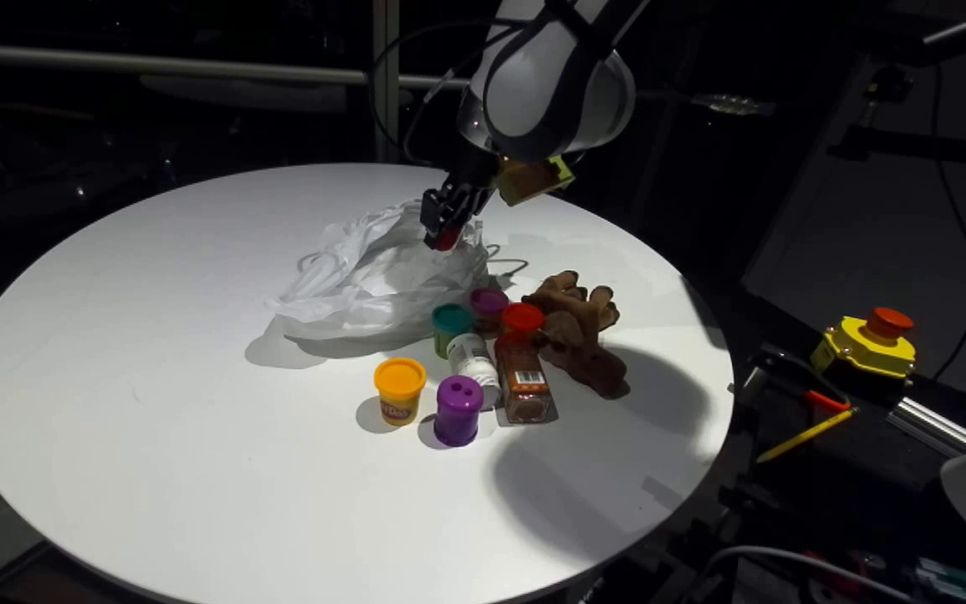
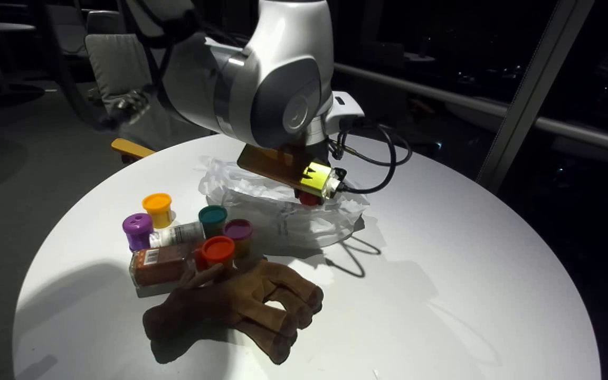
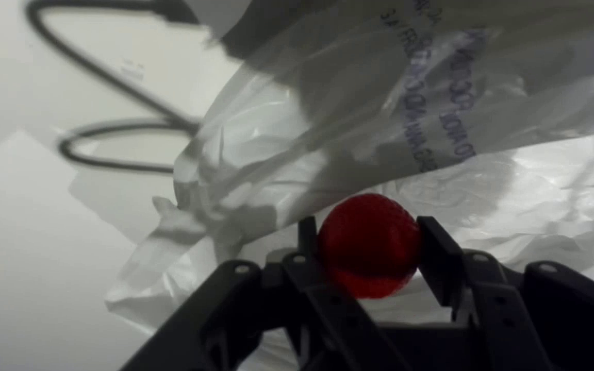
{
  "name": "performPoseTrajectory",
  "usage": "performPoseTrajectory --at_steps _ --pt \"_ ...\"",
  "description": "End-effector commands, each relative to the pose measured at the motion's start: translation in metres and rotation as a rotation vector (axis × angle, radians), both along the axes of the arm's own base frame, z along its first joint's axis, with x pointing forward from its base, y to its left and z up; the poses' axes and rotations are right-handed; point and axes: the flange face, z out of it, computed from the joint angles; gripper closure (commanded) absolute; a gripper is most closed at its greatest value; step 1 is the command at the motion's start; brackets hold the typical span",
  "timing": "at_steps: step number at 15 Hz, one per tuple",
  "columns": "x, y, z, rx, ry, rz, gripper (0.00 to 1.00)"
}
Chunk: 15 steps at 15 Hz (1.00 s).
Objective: Put all the objects in the white plastic bag
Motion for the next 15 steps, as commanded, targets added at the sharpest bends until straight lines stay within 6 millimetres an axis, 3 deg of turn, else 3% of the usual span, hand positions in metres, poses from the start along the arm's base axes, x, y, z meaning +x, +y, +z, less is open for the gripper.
performPoseTrajectory --at_steps 1,2,3,5,7,10,15 --pt "0.029 -0.005 -0.001 0.012 -0.075 -0.045 0.75" --pt "0.034 -0.005 0.003 0.018 -0.088 -0.055 0.7" --pt "0.037 -0.006 0.007 0.021 -0.094 -0.061 0.25" --pt "0.035 -0.013 0.016 0.002 -0.093 -0.066 0.17" --pt "0.028 -0.018 0.027 0.0 -0.104 -0.077 0.01" --pt "0.016 -0.016 0.06 0.028 -0.103 -0.111 0.0" --pt "-0.031 0.014 0.128 0.028 0.064 -0.086 0.0"
